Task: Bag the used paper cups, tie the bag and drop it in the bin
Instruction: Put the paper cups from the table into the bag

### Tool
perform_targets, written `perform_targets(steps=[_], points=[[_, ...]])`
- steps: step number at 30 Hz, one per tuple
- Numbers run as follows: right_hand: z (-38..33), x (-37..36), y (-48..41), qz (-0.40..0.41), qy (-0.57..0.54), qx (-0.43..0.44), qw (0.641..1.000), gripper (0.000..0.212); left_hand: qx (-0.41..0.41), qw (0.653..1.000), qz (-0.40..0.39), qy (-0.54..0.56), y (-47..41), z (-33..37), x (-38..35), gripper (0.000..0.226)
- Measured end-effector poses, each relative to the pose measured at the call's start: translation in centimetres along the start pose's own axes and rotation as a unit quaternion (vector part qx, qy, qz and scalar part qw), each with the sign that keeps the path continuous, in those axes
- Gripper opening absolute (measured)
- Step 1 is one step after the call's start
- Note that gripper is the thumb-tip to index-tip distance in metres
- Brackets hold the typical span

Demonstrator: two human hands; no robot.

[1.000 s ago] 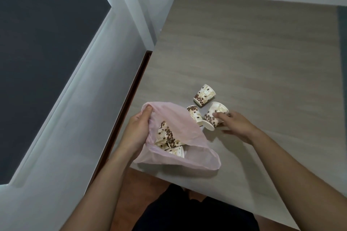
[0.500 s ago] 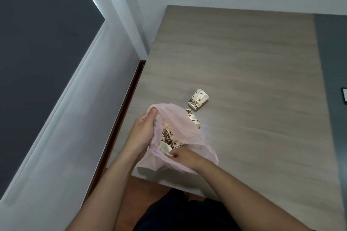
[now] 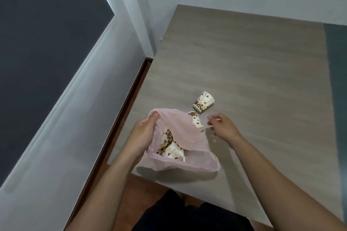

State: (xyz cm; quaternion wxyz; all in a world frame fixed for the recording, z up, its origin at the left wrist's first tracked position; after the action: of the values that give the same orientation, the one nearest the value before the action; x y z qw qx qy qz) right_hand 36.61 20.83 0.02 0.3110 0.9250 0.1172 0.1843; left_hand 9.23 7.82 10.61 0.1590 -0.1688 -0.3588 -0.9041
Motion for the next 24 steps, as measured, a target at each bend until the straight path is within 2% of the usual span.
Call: perform_targets(steps=[3, 6, 8, 10, 12, 15, 17, 19, 21, 22, 24], points=[[2.4, -1.6, -1.3, -0.019, -0.088, -0.114, 0.989, 0.021, 0.016, 1.000, 0.016, -0.002, -0.1, -1.1, 0.3, 0.058], [3.5, -4.0, -0.9, -0.055, -0.268, -0.247, 0.930, 0.012, 0.019, 1.000, 0.016, -0.005, -0.5, -2.0, 0.4, 0.062], [3.4, -5.3, -1.0, -0.050, -0.354, -0.263, 0.896, 0.015, 0.013, 1.000, 0.023, -0.008, -0.5, -2.1, 0.8, 0.056], [3.2, -5.7, -1.2, -0.047, -0.374, -0.254, 0.891, 0.019, 0.005, 1.000, 0.017, -0.011, -0.2, -2.2, 1.0, 0.061], [3.0, -5.4, -1.0, -0.032, -0.348, -0.243, 0.905, 0.017, 0.010, 1.000, 0.007, -0.006, -0.1, -2.2, 1.2, 0.075], [3.1, -3.4, -1.0, 0.031, -0.275, -0.203, 0.939, 0.016, 0.010, 1.000, 0.001, 0.017, -0.1, -2.5, 1.5, 0.073], [2.7, -1.5, -1.0, 0.082, -0.267, -0.151, 0.948, 0.017, 0.011, 1.000, -0.003, 0.028, -0.1, -2.7, 1.5, 0.072], [1.8, -0.1, -0.7, 0.092, -0.276, -0.109, 0.950, 0.017, 0.010, 0.999, -0.010, 0.030, -0.2, -2.7, 1.5, 0.071], [0.6, 0.5, 0.3, 0.067, -0.298, -0.073, 0.949, 0.026, 0.006, 0.999, -0.015, 0.036, -0.4, -2.8, 1.6, 0.058], [-0.2, 0.3, 1.0, 0.037, -0.301, -0.052, 0.952, 0.026, 0.008, 0.999, -0.019, 0.046, -0.5, -2.9, 1.6, 0.050], [-1.6, -0.6, 3.0, -0.047, -0.267, -0.007, 0.962, 0.023, 0.014, 0.997, -0.021, 0.070, -0.7, -3.0, 1.6, 0.049]])
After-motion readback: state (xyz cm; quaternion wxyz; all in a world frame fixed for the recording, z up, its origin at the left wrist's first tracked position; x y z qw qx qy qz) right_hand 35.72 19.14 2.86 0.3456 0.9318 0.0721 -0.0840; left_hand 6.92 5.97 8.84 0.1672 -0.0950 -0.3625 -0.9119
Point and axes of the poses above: each hand's wrist, its own y-axis away from the middle knuckle, its own x-axis out of the back of the hand, z = x × y, the point moved 4 cm from there along -y, towards the middle knuckle, and after that the axes turned 6 degrees about -y, right-handed, at the moved point
